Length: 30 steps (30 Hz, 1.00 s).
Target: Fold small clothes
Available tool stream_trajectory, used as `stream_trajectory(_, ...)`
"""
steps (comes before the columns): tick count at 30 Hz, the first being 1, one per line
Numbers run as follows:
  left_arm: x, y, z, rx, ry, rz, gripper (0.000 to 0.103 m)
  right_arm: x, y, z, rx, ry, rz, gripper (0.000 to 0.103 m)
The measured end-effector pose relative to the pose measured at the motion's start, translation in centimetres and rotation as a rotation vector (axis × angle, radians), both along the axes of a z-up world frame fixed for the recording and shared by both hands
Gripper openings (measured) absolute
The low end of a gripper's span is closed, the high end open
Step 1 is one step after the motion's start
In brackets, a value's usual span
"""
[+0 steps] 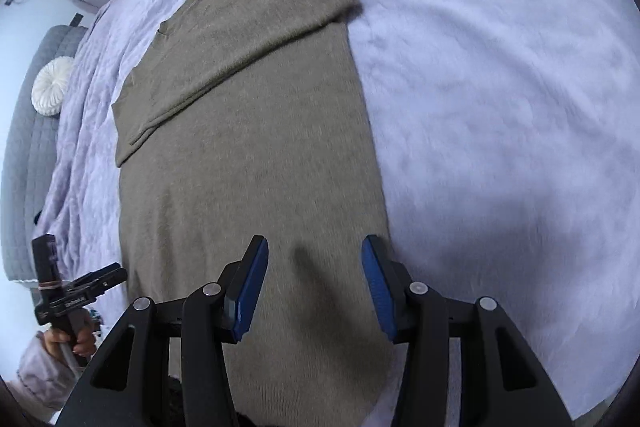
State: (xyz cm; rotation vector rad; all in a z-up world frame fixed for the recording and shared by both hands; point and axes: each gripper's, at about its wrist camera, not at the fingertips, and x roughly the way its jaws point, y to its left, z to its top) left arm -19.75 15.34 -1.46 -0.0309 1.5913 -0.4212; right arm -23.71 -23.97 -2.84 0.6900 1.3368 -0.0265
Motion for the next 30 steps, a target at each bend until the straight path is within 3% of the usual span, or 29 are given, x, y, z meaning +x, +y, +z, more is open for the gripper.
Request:
stream_trajectory(4, -3.3, 1.0, -1.3, -0.043, 0.102, -0.040, 0.082, -5.7, -0.5, -1.1, 0.119, 0.074, -0.037, 0.057)
stream_trajectory(8, -4.2, 0.6, -1.5, -0.063, 0.132, -0.076, 0.082, -8.6, 0.7, -2.6, 0.223, 0.096, -0.060, 0.057)
stream_trajectory(15, -4.1, -0.6, -1.1, -0.134, 0.184, -0.074, 0.082, -7.9, 2.3, -3.8, 0.320, 0.052, -0.101, 0.057)
stream_trajectory(20, -4.6, -0.7, -1.9, -0.138, 0.219, -0.062, 0.080, -7.1, 3.4, -4.3, 0.365, 0.065, -0.090, 0.057)
stream_trajectory(21, -4.6, -0.7, -1.9, -0.143, 0.219, -0.058, 0.063, -7.1, 3.6, -4.4, 0.371, 0.071, -0.091, 0.057)
stream_trajectory(22, -4.5, -0.9, -2.0, -0.153, 0.224, -0.058, 0.035, -6.7, 3.8, -4.4, 0.381, 0.074, -0.094, 0.051)
stream_trajectory(23, -4.4, -1.4, -2.2, -0.167, 0.239, -0.057, 0.024, -6.7, 3.9, -4.5, 0.395, 0.072, -0.097, 0.030)
stream_trajectory(24, -4.5, -1.4, -2.3, -0.194, 0.254, -0.049, 0.014, -6.7, 3.9, -4.5, 0.405, 0.066, -0.101, 0.017)
stream_trajectory(25, -4.6, -0.7, -2.0, -0.222, 0.260, -0.037, 0.014, -6.6, 4.0, -4.4, 0.425, 0.053, -0.112, 0.010)
stream_trajectory(30, -3.5, 1.0, 0.7, -0.336, 0.224, 0.004, 0.014, -5.7, 3.6, -2.9, 0.550, -0.039, -0.151, 0.010)
